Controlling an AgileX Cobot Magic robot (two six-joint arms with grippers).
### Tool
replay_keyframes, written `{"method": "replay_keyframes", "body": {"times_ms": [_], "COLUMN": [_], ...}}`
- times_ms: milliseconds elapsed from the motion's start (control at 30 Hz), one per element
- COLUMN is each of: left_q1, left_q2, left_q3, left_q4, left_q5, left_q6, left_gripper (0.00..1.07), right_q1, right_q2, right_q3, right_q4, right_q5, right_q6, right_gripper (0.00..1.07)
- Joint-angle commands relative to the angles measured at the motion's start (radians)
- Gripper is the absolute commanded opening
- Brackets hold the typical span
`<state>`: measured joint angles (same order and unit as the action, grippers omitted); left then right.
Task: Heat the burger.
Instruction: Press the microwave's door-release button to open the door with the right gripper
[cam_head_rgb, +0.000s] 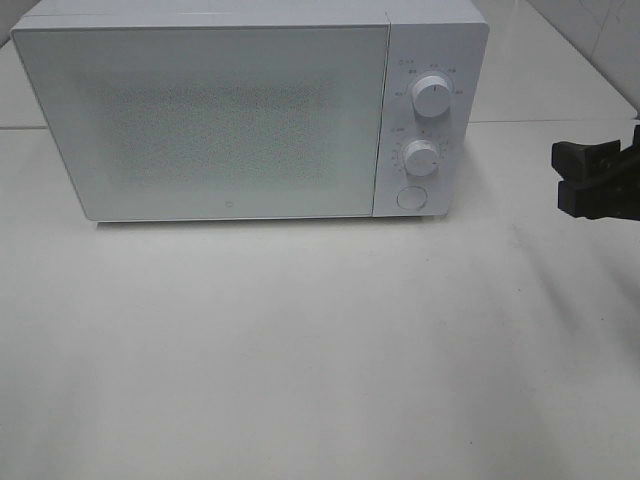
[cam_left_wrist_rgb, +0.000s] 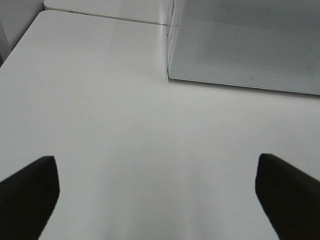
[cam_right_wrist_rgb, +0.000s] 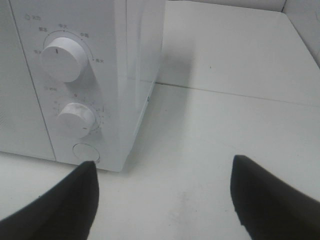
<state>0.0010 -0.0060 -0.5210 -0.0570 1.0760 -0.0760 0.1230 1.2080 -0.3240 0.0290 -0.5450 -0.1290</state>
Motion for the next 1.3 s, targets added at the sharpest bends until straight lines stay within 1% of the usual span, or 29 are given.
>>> {"method": "replay_keyframes", "body": {"times_ms": [33,100,133,167,333,367,433,467,500,533,567,600,633,667,700,733,767,800,833,867,900,933,967,1000,1133,1167,1200,1300], "left_q1": [0.0,0.0,0.0,0.0,0.0,0.0,0.0,0.0,0.0,0.0,0.0,0.0,0.0,0.0,0.0,0.0,0.0,0.0,0.0,0.0,0.0,0.0,0.0,0.0,0.0,0.0,0.0,0.0], "left_q2": [-0.004,-0.004,-0.004,-0.004,-0.004,-0.004,-0.004,-0.004,-0.004,-0.004,-0.004,-0.004,-0.004,-0.004,-0.004,-0.004,-0.004,-0.004,-0.004,-0.004,-0.004,-0.004,-0.004,-0.004,-0.004,-0.004,-0.004,-0.004], "left_q3": [0.0,0.0,0.0,0.0,0.0,0.0,0.0,0.0,0.0,0.0,0.0,0.0,0.0,0.0,0.0,0.0,0.0,0.0,0.0,0.0,0.0,0.0,0.0,0.0,0.0,0.0,0.0,0.0], "left_q4": [-0.001,-0.001,-0.001,-0.001,-0.001,-0.001,-0.001,-0.001,-0.001,-0.001,-0.001,-0.001,-0.001,-0.001,-0.001,-0.001,-0.001,-0.001,-0.001,-0.001,-0.001,-0.001,-0.001,-0.001,-0.001,-0.001,-0.001,-0.001], "left_q5": [-0.008,-0.008,-0.008,-0.008,-0.008,-0.008,-0.008,-0.008,-0.008,-0.008,-0.008,-0.008,-0.008,-0.008,-0.008,-0.008,-0.008,-0.008,-0.008,-0.008,-0.008,-0.008,-0.008,-0.008,-0.008,-0.008,-0.008,-0.008], "left_q6": [0.002,0.002,0.002,0.002,0.002,0.002,0.002,0.002,0.002,0.002,0.002,0.002,0.002,0.002,0.002,0.002,0.002,0.002,0.002,0.002,0.002,0.002,0.002,0.002,0.002,0.002,0.002,0.002], "left_gripper": [1.0,1.0,1.0,1.0,1.0,1.0,1.0,1.0,1.0,1.0,1.0,1.0,1.0,1.0,1.0,1.0,1.0,1.0,1.0,1.0,1.0,1.0,1.0,1.0,1.0,1.0,1.0,1.0], "right_q1": [-0.003,-0.003,-0.003,-0.003,-0.001,0.029,0.047,0.102,0.102,0.155,0.175,0.175,0.219,0.244,0.244,0.289,0.315,0.315,0.367,0.367,0.412,0.437,0.437,0.473,0.518,0.518,0.541,0.566], "right_q2": [0.033,0.089,0.089,0.128,0.198,0.235,0.252,0.283,0.283,0.318,0.332,0.332,0.363,0.379,0.379,0.404,0.414,0.414,0.428,0.428,0.439,0.445,0.445,0.452,0.459,0.459,0.459,0.459], "right_q3": [0.019,0.035,0.035,0.04,0.04,0.04,0.04,0.04,0.04,0.04,0.04,0.04,0.04,0.039,0.039,0.038,0.038,0.038,0.038,0.038,0.038,0.038,0.038,0.038,0.034,0.034,0.02,0.005], "right_q4": [0.042,0.054,0.054,0.068,0.12,0.159,0.18,0.228,0.228,0.291,0.325,0.325,0.386,0.417,0.417,0.462,0.481,0.481,0.512,0.512,0.549,0.57,0.57,0.606,0.663,0.663,0.679,0.679], "right_q5": [-0.111,-0.209,-0.209,-0.257,-0.323,-0.36,-0.377,-0.408,-0.408,-0.44,-0.455,-0.455,-0.488,-0.505,-0.505,-0.528,-0.541,-0.541,-0.557,-0.557,-0.573,-0.579,-0.579,-0.585,-0.587,-0.587,-0.585,-0.583], "right_q6": [-0.023,-0.029,-0.029,-0.029,-0.029,-0.04,-0.053,-0.079,-0.079,-0.097,-0.101,-0.101,-0.111,-0.117,-0.117,-0.121,-0.121,-0.121,-0.121,-0.121,-0.121,-0.121,-0.121,-0.125,-0.136,-0.136,-0.149,-0.156], "right_gripper": [0.74,0.74,0.74,0.74,0.74,0.74,0.74,0.74,0.74,0.74,0.74,0.74,0.74,0.74,0.74,0.74,0.74,0.74,0.74,0.74,0.74,0.74,0.74,0.74,0.74,0.74,0.74,0.74]}}
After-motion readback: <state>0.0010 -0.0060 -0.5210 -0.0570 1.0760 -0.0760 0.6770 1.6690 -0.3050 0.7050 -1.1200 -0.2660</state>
